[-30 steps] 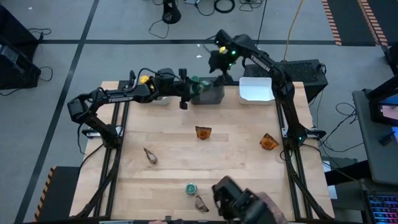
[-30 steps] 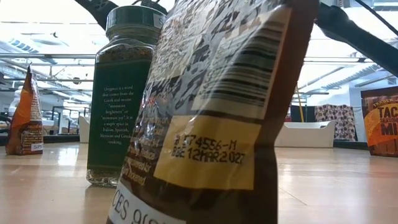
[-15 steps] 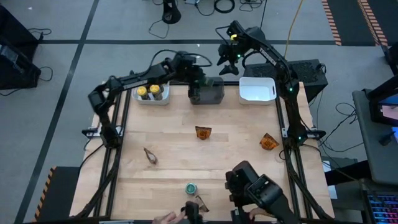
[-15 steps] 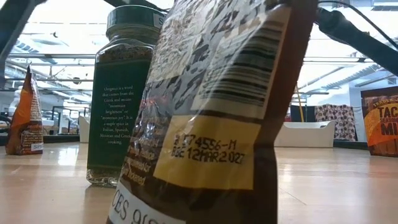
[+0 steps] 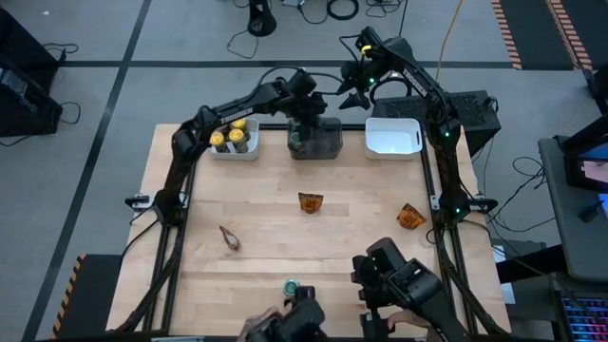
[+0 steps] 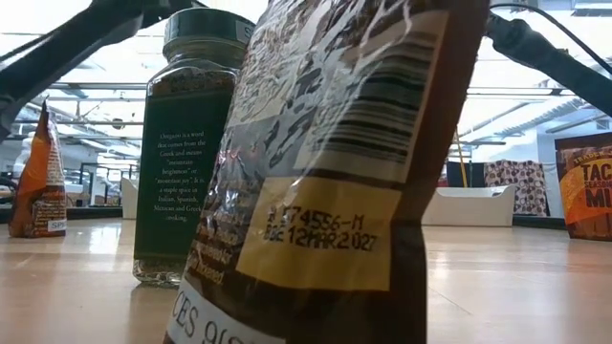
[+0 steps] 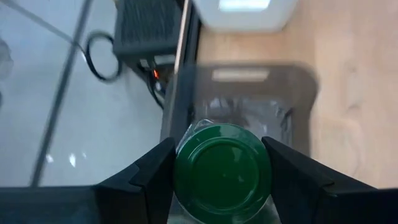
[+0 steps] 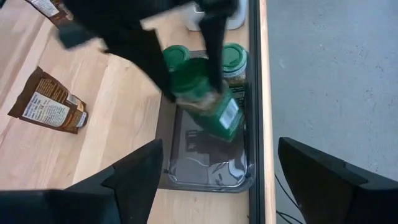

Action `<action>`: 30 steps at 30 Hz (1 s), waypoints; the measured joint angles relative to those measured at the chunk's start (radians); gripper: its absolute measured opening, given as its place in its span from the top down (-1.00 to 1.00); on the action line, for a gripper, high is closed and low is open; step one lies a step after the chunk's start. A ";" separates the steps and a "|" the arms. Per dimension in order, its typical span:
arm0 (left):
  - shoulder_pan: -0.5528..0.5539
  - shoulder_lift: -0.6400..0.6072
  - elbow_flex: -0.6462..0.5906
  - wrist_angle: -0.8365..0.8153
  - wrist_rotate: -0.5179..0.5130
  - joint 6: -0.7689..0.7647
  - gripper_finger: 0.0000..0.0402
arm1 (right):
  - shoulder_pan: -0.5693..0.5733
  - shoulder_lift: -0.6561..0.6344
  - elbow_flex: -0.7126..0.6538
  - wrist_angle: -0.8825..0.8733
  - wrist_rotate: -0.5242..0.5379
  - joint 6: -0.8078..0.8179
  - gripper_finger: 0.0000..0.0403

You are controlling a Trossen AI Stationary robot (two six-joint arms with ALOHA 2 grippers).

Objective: Sort spices by type
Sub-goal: Put the top green seasoning bottle into the black bin, then put the green seasoning bottle into the black bin

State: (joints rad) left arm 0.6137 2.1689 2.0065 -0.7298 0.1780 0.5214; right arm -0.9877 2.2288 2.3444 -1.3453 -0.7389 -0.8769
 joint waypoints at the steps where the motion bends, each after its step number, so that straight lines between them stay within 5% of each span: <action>1: 0.007 0.012 0.004 -0.007 0.000 -0.013 -0.05 | -0.001 0.000 0.000 0.000 0.000 -0.001 -0.50; 14: 0.051 0.063 0.013 -0.063 0.072 -0.098 -0.06 | 0.001 0.000 0.000 0.000 -0.001 -0.006 -0.50; 21: 0.051 0.062 0.013 -0.092 0.073 -0.097 -0.37 | 0.001 0.000 0.000 -0.005 -0.025 -0.002 -0.50; 30: 0.047 0.062 0.013 -0.091 0.071 -0.054 -0.43 | 0.002 0.000 0.000 -0.020 -0.029 -0.002 -0.50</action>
State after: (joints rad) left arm 0.6609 2.2314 2.0193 -0.8208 0.2493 0.4677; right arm -0.9855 2.2288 2.3444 -1.3657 -0.7677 -0.8791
